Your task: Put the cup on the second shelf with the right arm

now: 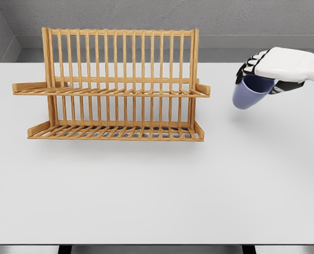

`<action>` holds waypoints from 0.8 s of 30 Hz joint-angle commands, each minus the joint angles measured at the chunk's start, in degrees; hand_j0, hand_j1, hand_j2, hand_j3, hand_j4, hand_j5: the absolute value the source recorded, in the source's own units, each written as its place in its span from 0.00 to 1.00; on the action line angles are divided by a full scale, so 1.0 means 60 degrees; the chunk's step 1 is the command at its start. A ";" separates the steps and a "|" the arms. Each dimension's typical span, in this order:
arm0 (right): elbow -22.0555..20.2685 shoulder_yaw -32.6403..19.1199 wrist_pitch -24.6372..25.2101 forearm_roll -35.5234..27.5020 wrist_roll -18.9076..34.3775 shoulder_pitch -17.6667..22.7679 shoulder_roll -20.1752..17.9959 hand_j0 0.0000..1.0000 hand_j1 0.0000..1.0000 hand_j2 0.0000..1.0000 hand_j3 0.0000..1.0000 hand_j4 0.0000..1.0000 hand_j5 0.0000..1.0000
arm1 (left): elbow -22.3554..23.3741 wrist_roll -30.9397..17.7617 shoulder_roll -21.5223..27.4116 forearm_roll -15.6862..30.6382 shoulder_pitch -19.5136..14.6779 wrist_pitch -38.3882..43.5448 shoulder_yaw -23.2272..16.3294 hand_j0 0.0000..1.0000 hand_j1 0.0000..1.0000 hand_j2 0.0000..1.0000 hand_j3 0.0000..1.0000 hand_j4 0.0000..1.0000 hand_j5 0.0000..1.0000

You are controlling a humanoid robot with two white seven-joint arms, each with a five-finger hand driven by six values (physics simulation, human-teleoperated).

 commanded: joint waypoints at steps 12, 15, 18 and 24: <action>-0.0040 -0.0304 0.0032 -0.0057 -0.0006 -0.0483 0.0034 0.67 0.67 0.67 0.67 0.67 0.67 | -0.0002 -0.0008 0.0001 -0.0001 0.0000 0.0000 0.0000 1.00 1.00 1.00 1.00 1.00 1.00; -0.0054 -0.0304 0.0032 -0.0057 -0.0006 -0.0586 0.0049 0.67 0.67 0.67 0.67 0.67 0.67 | -0.0002 0.0007 0.0001 -0.0001 0.0000 0.0000 0.0000 1.00 1.00 1.00 1.00 1.00 1.00; -0.0098 -0.0392 0.0032 -0.0071 -0.0006 -0.0615 0.0049 0.67 0.67 0.67 0.67 0.67 0.67 | 0.0012 0.0007 0.0001 -0.0001 0.0000 0.0000 0.0000 1.00 1.00 1.00 1.00 1.00 1.00; -0.0391 -0.0451 0.0032 -0.0072 -0.0006 -0.0718 0.0064 0.66 0.66 0.66 0.66 0.66 0.66 | -0.0002 -0.0008 0.0001 -0.0001 0.0000 0.0000 0.0000 1.00 1.00 1.00 1.00 1.00 1.00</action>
